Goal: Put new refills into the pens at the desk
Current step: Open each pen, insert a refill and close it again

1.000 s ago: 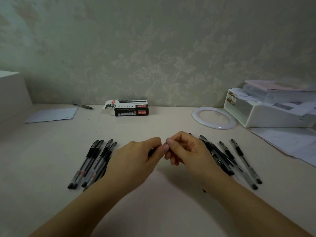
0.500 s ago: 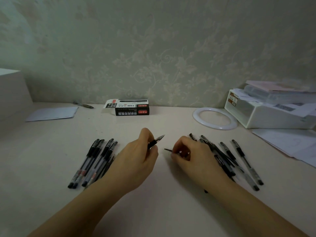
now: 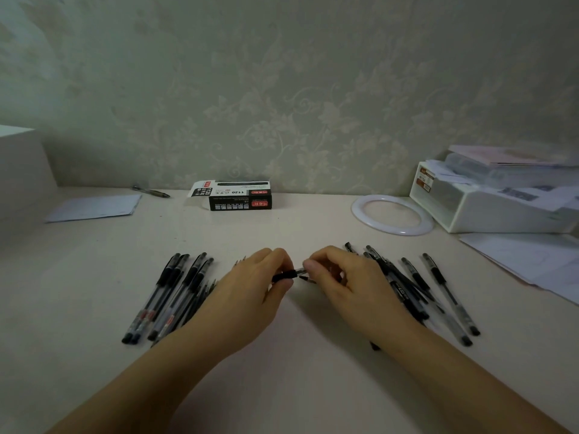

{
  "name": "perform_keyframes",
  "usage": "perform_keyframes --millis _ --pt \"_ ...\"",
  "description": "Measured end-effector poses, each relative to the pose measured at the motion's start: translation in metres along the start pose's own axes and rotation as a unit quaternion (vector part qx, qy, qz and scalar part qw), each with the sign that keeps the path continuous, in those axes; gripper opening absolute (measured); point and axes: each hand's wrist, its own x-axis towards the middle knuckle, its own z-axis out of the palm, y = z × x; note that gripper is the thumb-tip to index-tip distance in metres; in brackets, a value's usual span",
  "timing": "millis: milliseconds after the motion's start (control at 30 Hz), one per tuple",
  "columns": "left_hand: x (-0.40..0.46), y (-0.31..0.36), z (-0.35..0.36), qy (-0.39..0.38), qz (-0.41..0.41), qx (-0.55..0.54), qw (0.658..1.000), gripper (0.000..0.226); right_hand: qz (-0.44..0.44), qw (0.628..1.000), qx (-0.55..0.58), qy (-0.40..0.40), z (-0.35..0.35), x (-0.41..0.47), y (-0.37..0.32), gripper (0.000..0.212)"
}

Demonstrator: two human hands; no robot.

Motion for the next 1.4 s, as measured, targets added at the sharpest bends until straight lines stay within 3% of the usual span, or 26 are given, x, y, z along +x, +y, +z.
perform_keyframes --millis 100,333,500,667,733,833,1033,1233,1400 --pt "0.0 0.004 0.0 -0.005 0.028 -0.022 0.999 0.001 0.014 0.999 0.037 -0.034 0.001 -0.001 -0.001 0.022" --pt "0.002 0.004 -0.003 0.008 0.016 -0.075 0.997 0.005 0.049 0.991 0.12 -0.028 -0.003 0.001 -0.001 0.021" --pt "0.002 0.002 -0.006 -0.029 0.014 -0.068 0.997 0.014 0.039 0.989 0.141 -0.036 -0.006 0.0 -0.003 0.026" --pt "-0.001 0.004 -0.004 -0.019 0.031 -0.074 0.997 0.027 0.035 0.988 0.146 -0.033 -0.007 0.001 -0.004 0.033" --pt "-0.001 0.004 -0.004 -0.004 0.038 -0.065 0.997 0.022 0.04 0.988 0.143 -0.031 -0.007 0.001 -0.003 0.033" --pt "0.001 0.003 -0.005 0.017 0.041 -0.054 0.998 0.01 0.04 0.988 0.145 -0.025 -0.007 0.001 -0.002 0.031" --pt "0.001 0.003 -0.003 0.01 0.009 -0.045 0.999 0.02 0.037 0.981 0.189 -0.025 -0.007 0.003 -0.001 0.008" --pt "0.001 0.003 -0.005 0.017 -0.003 -0.042 0.999 0.021 0.055 0.967 0.247 -0.022 -0.009 0.003 -0.005 0.021" --pt "0.001 0.005 -0.005 0.02 0.006 -0.035 0.999 0.021 0.087 0.975 0.206 -0.012 -0.009 0.002 -0.007 0.017"
